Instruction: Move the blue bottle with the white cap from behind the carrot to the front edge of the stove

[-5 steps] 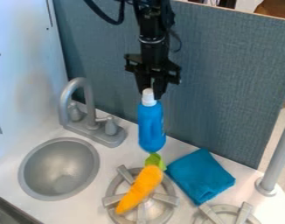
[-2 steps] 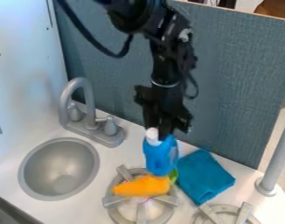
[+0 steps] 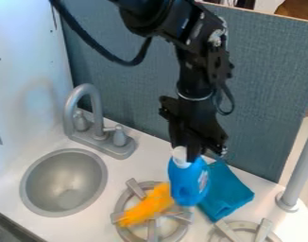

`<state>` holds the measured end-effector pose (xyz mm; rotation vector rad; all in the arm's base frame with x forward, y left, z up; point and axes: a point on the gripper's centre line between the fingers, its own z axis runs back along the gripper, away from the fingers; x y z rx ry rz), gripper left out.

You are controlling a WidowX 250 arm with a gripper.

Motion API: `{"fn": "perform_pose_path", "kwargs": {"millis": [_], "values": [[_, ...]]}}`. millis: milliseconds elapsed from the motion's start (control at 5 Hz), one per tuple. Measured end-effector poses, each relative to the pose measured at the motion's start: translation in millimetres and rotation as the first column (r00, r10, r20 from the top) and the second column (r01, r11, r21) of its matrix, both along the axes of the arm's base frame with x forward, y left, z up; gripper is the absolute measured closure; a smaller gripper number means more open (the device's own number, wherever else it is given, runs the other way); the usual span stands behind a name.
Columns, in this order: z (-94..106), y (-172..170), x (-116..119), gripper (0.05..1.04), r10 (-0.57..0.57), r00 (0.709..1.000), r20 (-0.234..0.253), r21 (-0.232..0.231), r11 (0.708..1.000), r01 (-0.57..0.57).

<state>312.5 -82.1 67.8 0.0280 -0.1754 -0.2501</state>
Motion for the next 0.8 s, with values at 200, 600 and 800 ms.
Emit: {"fn": "perform_pose_path", "kwargs": {"millis": [200,600,800], "values": [[2.7,-5,-6,0.701,0.006,1.0,-0.023,-0.017,1.0,-0.006],[-20.0,-15,-36,0.701,-0.026,0.997,-0.075,0.05,0.998,0.03],[-36.4,-23,-47,0.701,-0.036,0.994,-0.105,0.085,0.995,0.045]]}}
